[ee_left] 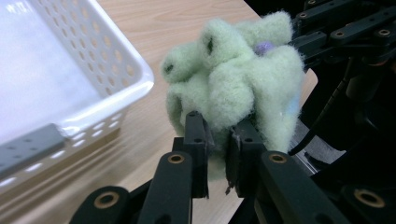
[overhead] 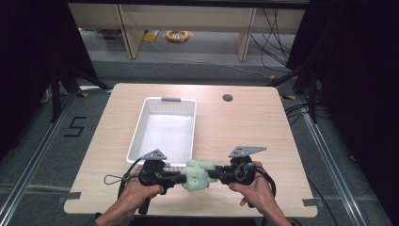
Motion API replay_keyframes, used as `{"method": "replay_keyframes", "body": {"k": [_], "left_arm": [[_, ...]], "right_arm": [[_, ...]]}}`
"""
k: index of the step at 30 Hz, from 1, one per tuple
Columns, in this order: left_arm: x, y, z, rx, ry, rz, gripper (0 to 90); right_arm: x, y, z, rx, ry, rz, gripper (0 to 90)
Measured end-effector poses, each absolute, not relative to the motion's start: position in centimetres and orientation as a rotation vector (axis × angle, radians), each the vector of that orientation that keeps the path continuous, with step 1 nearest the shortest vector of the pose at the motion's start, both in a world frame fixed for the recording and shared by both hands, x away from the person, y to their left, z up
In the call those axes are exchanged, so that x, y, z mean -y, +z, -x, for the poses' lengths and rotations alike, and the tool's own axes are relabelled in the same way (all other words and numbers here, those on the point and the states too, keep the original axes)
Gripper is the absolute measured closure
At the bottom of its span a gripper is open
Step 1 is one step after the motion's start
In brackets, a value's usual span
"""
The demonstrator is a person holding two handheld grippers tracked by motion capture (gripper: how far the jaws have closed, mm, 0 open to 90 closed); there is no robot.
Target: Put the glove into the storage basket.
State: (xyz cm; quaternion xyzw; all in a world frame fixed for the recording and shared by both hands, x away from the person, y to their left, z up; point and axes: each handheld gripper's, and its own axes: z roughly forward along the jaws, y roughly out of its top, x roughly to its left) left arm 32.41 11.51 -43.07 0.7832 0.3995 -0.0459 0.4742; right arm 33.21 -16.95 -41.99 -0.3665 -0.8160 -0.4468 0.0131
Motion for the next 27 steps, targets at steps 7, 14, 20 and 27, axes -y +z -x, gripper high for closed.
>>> {"method": "replay_keyframes", "body": {"k": [7,14,20,27], "left_arm": [[-13.6,-41.3,-33.5,-1.009,-0.087,-1.916,79.6],[-15.8,-40.0,-35.3,-1.059,-0.050,-1.906,79.5],[-17.7,-40.1,-37.3,-1.122,-0.034,-1.871,79.5],[-19.2,-40.7,-39.8,-1.190,-0.043,-1.899,79.4]], "right_arm": [[15.2,-40.3,-34.4,2.568,-1.391,1.108,74.5],[12.5,-39.2,-36.5,2.574,-1.400,1.095,74.6],[10.1,-38.7,-39.1,2.582,-1.394,1.102,74.6],[8.0,-39.3,-41.3,2.570,-1.340,1.151,74.6]]}}
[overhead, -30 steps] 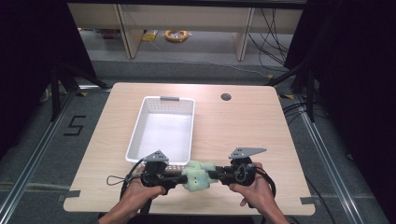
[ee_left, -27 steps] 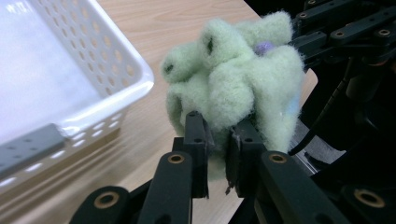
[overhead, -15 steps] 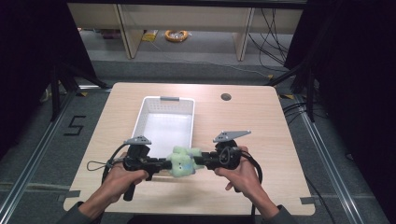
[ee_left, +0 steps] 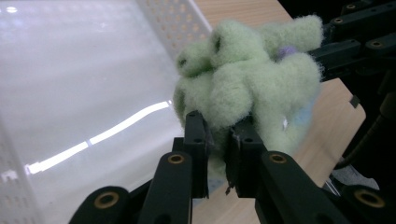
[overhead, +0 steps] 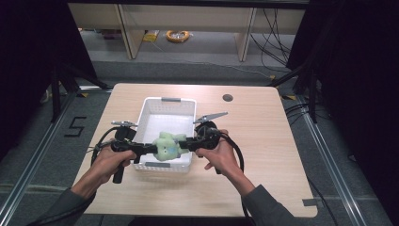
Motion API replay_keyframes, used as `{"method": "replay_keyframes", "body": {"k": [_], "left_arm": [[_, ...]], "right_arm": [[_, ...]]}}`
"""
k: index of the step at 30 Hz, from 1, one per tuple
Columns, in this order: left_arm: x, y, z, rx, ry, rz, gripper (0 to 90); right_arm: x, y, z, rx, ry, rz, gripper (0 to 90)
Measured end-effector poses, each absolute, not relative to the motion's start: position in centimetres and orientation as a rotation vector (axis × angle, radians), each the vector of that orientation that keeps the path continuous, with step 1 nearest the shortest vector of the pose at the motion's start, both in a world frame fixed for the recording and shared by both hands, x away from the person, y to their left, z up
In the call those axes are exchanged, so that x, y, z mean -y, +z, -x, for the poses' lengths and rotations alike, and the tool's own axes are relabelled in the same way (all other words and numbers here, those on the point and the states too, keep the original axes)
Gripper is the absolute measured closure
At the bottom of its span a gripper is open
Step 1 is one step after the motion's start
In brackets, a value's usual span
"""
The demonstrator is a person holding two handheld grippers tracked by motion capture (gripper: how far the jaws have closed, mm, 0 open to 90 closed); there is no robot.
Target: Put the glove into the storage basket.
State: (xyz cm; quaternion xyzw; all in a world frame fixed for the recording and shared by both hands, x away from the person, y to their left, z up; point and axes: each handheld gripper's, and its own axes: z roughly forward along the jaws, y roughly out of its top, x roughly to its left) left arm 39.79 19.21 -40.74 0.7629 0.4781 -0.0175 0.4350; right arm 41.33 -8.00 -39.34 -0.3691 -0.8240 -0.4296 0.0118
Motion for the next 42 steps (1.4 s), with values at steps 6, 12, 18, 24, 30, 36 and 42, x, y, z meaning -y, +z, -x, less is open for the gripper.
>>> {"method": "replay_keyframes", "body": {"k": [6,12,18,24,30,36,42], "left_arm": [[-19.8,-41.8,-41.3,-1.251,-0.057,-1.924,79.3],[-19.7,-43.1,-42.1,-1.304,-0.045,-1.980,78.8],[-19.6,-43.8,-42.3,-1.316,-0.021,-2.030,78.3],[-19.7,-44.3,-42.7,-1.309,-0.030,-2.076,77.8],[-19.7,-44.7,-42.8,-1.315,-0.025,-2.100,77.0],[-19.7,-44.8,-42.9,-1.318,0.008,-2.117,76.4],[-19.5,-44.6,-42.9,-1.320,0.036,-2.121,72.7]], "right_arm": [[6.6,-40.9,-42.8,2.556,-1.272,1.194,74.6],[5.4,-42.3,-43.9,2.568,-1.177,1.234,74.6],[4.6,-43.5,-44.7,2.578,-1.079,1.268,74.4],[4.3,-44.1,-44.7,2.611,-1.061,1.244,74.2],[3.9,-44.4,-44.7,2.618,-1.000,1.279,73.4],[3.6,-44.9,-44.8,2.667,-0.933,1.274,71.4],[3.2,-45.0,-44.8,2.690,-0.888,1.279,70.3]]}}
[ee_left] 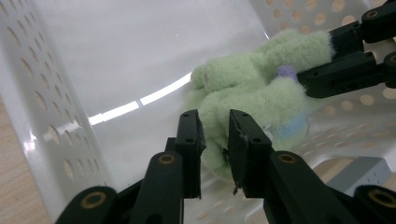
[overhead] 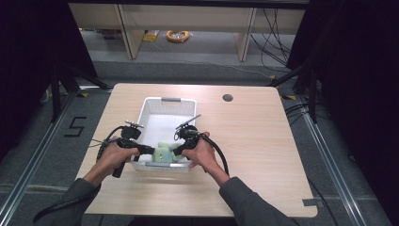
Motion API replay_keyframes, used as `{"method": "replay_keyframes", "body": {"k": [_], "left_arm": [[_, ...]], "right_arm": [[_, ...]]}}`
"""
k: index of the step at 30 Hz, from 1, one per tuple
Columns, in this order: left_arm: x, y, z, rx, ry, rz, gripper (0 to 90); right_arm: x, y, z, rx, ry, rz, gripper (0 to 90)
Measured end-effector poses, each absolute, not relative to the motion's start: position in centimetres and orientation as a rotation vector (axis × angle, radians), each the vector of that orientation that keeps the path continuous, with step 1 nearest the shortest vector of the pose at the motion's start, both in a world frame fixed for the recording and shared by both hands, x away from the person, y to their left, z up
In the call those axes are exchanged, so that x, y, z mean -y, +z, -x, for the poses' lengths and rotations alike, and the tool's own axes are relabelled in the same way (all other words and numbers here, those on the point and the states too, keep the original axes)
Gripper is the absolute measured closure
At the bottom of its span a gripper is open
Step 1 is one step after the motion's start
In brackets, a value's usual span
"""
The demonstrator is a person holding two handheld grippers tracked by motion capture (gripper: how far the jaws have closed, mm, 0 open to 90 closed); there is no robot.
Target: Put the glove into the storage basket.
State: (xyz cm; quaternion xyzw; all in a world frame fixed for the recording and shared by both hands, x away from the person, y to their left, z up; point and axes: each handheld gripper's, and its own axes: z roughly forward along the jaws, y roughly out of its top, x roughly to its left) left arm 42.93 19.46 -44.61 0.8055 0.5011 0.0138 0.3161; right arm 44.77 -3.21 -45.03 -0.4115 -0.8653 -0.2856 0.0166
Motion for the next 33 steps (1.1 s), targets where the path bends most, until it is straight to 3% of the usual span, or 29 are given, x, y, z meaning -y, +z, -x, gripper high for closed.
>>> {"method": "replay_keyframes", "body": {"k": [6,11,33], "left_arm": [[-19.4,-44.2,-43.1,-1.319,0.088,-2.096,68.7],[-19.3,-43.6,-42.9,-1.302,0.145,-2.086,62.7],[-18.8,-41.1,-40.8,-1.258,0.159,-1.985,37.4]], "right_arm": [[2.8,-44.9,-44.8,2.719,-0.869,1.285,64.3],[2.6,-44.3,-44.9,2.765,-0.879,1.294,51.2],[6.1,-41.5,-44.4,2.776,-1.107,1.218,41.8]]}}
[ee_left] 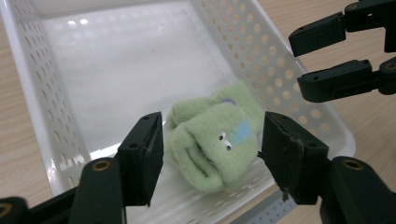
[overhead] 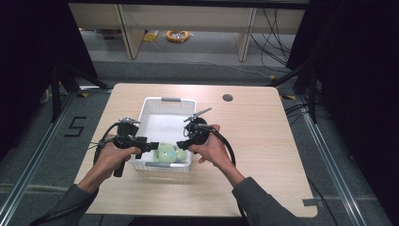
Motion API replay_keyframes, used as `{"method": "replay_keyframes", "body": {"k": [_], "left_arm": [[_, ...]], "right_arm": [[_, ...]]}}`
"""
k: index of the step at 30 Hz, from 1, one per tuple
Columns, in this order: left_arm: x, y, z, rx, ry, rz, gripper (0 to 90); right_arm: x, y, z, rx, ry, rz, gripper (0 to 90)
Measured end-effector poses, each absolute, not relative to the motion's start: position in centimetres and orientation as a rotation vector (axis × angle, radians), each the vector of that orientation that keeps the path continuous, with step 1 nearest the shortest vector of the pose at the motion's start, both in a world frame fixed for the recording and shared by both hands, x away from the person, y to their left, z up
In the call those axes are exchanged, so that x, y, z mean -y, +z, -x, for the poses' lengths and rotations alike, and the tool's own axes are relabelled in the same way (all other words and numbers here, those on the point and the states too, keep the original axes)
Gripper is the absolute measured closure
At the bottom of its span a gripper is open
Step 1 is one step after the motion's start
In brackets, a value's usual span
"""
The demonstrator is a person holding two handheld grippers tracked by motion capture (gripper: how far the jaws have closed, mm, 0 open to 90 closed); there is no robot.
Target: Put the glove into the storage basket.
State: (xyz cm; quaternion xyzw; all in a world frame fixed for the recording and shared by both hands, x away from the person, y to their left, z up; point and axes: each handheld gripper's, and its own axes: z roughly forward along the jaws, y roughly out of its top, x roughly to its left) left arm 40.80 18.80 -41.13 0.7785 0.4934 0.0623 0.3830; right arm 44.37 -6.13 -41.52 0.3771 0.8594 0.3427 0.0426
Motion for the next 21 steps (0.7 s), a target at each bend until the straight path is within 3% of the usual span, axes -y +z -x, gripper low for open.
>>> {"method": "replay_keyframes", "body": {"k": [21], "left_arm": [[-15.8,-40.6,-36.9,-1.143,0.106,-1.916,29.0]], "right_arm": [[12.0,-40.0,-41.8,-2.557,1.191,-1.094,36.0]]}}
